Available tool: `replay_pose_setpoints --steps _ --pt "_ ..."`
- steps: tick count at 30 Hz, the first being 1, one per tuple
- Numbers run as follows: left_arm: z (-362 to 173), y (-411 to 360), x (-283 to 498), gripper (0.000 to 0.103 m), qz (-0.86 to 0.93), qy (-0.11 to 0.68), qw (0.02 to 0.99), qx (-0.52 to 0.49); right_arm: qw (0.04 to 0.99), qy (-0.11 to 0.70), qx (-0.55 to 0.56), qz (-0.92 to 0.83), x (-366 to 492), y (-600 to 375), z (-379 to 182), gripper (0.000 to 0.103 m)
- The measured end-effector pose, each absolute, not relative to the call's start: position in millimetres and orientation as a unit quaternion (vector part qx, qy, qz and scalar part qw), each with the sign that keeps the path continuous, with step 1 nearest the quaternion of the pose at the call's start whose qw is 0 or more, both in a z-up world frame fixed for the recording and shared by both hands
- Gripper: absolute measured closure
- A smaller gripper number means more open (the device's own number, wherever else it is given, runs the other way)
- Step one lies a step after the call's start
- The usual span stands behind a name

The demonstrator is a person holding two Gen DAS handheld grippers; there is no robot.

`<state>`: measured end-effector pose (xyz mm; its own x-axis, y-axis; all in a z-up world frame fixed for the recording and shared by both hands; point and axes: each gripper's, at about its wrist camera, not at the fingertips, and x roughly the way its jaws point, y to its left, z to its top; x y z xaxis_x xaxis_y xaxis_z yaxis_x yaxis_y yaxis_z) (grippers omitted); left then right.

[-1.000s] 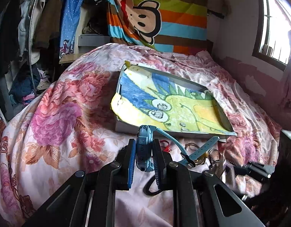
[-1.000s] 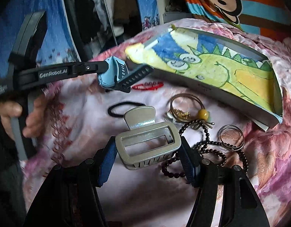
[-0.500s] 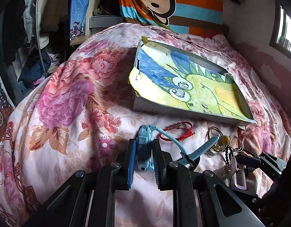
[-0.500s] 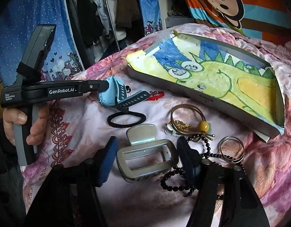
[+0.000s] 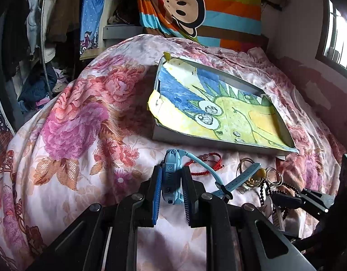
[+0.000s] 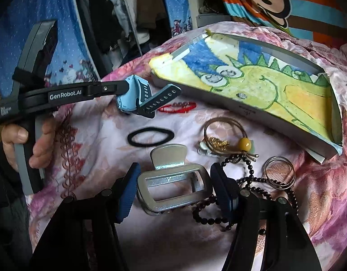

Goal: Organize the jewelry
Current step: 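Carry the watch and clip into the tray and open both tools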

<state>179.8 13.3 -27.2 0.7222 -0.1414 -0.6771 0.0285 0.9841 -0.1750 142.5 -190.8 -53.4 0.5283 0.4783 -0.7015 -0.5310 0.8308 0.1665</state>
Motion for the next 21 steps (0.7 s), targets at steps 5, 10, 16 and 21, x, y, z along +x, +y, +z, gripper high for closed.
replay_pose_setpoints --steps 5,10,16,21 --pt "-16 15 180 0.087 -0.058 0.338 0.935 -0.089 0.9 0.343 0.012 0.269 153 -209 -30 0.045" --pt "0 17 200 0.087 -0.067 0.292 0.947 -0.117 0.931 0.292 0.051 0.212 177 -234 -11 0.045" --pt "-3 7 246 0.087 -0.059 0.296 0.946 -0.122 0.944 0.286 0.076 0.147 229 -251 -18 0.045" --pt "-19 -3 285 0.086 -0.062 0.335 0.934 -0.11 0.934 0.322 0.075 0.134 258 -252 -41 0.045"
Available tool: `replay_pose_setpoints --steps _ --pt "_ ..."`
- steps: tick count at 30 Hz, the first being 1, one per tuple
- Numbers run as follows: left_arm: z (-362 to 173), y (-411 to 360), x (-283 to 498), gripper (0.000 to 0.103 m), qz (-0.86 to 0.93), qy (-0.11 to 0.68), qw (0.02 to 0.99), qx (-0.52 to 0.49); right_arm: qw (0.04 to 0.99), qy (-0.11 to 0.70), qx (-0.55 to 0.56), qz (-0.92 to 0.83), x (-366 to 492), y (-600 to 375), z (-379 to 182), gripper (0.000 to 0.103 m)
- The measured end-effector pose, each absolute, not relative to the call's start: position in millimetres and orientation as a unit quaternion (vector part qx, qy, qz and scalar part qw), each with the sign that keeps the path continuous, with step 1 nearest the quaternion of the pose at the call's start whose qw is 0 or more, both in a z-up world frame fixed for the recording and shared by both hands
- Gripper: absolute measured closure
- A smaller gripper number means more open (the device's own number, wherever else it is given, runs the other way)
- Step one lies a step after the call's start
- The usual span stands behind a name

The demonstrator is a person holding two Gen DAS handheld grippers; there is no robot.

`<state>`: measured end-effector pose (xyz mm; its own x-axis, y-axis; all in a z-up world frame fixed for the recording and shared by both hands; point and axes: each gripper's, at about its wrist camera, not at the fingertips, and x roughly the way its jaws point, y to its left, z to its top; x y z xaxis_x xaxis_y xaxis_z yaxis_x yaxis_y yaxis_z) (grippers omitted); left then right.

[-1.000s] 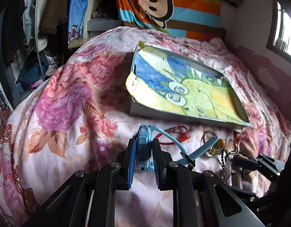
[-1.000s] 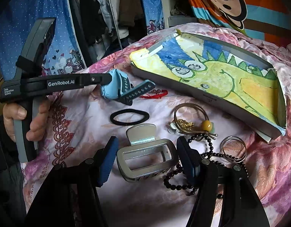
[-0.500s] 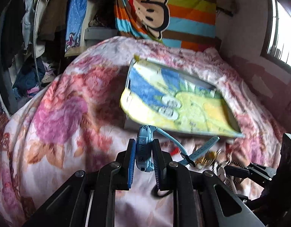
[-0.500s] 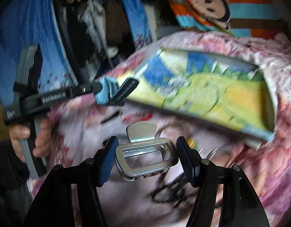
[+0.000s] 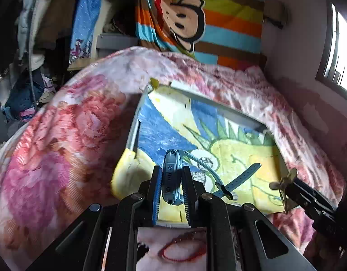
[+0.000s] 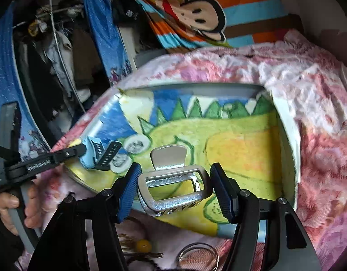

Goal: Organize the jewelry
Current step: 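Carry the watch and clip into the tray and open both tools, then lift both tools away from the tray back over the jewelry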

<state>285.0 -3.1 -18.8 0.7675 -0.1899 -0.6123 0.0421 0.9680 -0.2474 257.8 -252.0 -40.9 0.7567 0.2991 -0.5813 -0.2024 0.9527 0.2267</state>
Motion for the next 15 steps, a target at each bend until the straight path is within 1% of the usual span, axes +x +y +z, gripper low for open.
replay_pose_setpoints --steps 2,5,8,9,10,11,12,14,15 --pt "-26 -6 295 0.086 -0.061 0.351 0.929 -0.104 0.929 0.333 0.086 0.135 262 -254 -47 0.045" --pt "-27 -9 297 0.086 -0.058 0.345 0.932 -0.091 0.928 0.336 0.091 0.134 264 -255 -49 0.044" --pt "-25 -9 299 0.086 -0.066 0.348 0.93 -0.094 0.932 0.33 0.086 0.125 261 -256 -48 0.034" --pt "-26 -7 298 0.085 -0.072 0.349 0.928 -0.104 0.935 0.324 0.082 0.118 257 -256 -45 0.029" --pt "-26 -7 299 0.083 -0.078 0.354 0.925 -0.11 0.938 0.319 0.078 0.11 253 -257 -43 0.027" --pt "-27 -7 299 0.074 -0.084 0.363 0.921 -0.115 0.94 0.315 0.074 0.105 249 -260 -40 0.027" --pt "-27 -7 298 0.068 -0.085 0.368 0.918 -0.119 0.943 0.31 0.07 0.098 242 -260 -36 0.027" --pt "-25 -4 291 0.037 -0.08 0.357 0.922 -0.127 0.949 0.296 0.069 0.087 230 -265 -28 0.02" --pt "-22 -2 284 0.024 -0.075 0.343 0.927 -0.133 0.952 0.286 0.072 0.084 221 -268 -24 0.01"
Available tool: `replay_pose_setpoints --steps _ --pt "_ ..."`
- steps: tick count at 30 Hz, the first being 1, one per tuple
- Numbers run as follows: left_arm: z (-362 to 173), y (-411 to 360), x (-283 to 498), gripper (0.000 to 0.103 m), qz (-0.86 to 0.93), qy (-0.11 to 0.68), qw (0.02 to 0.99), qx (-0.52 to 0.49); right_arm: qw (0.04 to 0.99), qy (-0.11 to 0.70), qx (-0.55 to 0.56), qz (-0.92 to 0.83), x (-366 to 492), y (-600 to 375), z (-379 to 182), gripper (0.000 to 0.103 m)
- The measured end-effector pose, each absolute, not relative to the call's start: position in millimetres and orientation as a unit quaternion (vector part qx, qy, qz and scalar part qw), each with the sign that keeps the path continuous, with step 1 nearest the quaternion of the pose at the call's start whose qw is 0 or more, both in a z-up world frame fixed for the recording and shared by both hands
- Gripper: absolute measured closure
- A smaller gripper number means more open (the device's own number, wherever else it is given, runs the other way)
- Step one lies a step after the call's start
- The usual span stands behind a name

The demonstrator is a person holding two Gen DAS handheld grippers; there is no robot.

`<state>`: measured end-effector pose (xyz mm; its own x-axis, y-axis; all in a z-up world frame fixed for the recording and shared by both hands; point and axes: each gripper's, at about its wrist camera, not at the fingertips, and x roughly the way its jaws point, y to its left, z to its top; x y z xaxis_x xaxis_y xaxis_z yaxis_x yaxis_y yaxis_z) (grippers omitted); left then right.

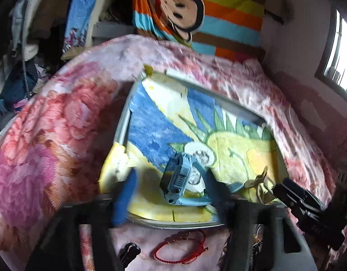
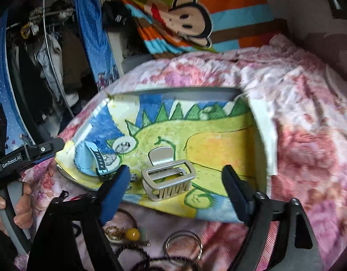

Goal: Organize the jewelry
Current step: 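Lift both tools away from the tray back over the jewelry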

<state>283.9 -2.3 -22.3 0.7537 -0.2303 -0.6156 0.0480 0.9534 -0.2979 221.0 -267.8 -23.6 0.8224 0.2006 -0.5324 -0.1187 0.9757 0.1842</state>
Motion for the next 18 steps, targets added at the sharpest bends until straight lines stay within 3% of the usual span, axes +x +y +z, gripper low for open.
replay_pose_setpoints --steps 2,8,18 --pt "-16 2 270 0.019 -0.07 0.319 0.934 -0.143 0.959 0.26 0.076 0.082 199 -271 -15 0.004" --pt "7 11 220 0.001 -0.06 0.267 0.95 -0.15 0.975 0.201 0.041 0.079 133 -268 8 0.003" --pt "27 15 123 0.0 -0.06 0.192 0.974 -0.105 0.982 0.175 0.012 0.076 46 -262 28 0.003"
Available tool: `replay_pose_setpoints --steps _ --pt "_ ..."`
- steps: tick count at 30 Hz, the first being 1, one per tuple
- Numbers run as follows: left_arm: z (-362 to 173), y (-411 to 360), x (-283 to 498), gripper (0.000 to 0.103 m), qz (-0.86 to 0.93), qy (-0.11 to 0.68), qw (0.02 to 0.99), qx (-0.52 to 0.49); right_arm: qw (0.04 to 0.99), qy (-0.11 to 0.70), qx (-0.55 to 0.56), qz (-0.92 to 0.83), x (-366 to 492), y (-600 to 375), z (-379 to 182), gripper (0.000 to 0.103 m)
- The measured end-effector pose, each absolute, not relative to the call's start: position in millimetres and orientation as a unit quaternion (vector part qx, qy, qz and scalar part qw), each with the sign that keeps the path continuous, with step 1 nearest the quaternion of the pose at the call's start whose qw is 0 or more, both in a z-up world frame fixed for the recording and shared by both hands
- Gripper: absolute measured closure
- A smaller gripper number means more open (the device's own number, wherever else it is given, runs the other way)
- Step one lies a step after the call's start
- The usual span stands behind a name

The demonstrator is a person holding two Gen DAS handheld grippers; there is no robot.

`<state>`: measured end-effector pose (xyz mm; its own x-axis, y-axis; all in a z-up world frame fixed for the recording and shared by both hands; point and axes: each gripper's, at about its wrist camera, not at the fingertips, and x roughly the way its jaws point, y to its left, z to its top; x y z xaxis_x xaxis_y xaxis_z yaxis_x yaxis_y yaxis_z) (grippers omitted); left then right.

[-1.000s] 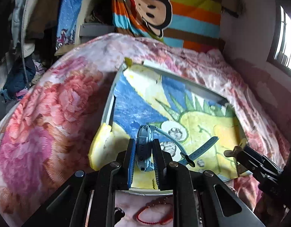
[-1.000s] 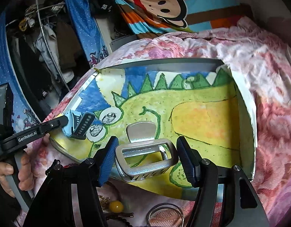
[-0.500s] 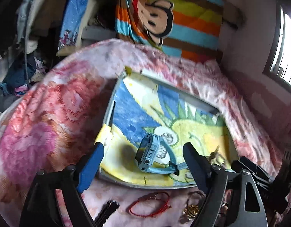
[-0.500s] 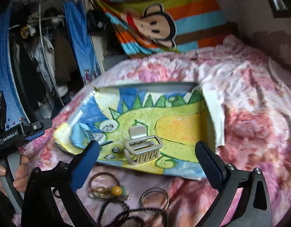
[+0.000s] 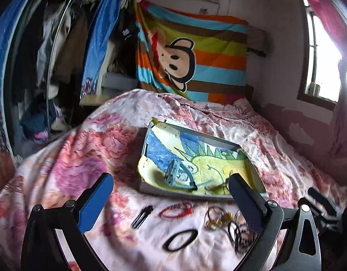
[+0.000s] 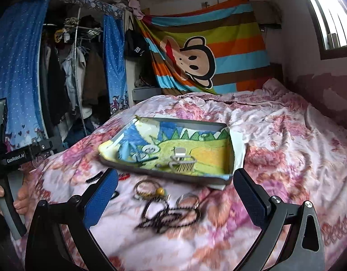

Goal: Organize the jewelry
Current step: 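Lift both tools away from the tray back over the jewelry, then grasp the black hair tie with the left tool while the right tool grasps the black bead necklace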

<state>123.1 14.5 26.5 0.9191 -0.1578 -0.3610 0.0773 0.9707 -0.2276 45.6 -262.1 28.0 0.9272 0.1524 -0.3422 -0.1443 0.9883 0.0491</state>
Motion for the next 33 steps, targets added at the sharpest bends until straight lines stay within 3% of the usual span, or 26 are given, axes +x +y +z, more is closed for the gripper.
replay_pose_setpoints --steps 14,33 --pt "0 12 61 0.0 -0.093 0.278 0.955 -0.031 0.956 0.282 0.014 0.081 1 -267 -10 0.003" --pt "-40 -20 118 0.0 -0.11 0.378 0.919 0.033 0.912 0.389 0.043 0.123 80 -273 -49 0.003"
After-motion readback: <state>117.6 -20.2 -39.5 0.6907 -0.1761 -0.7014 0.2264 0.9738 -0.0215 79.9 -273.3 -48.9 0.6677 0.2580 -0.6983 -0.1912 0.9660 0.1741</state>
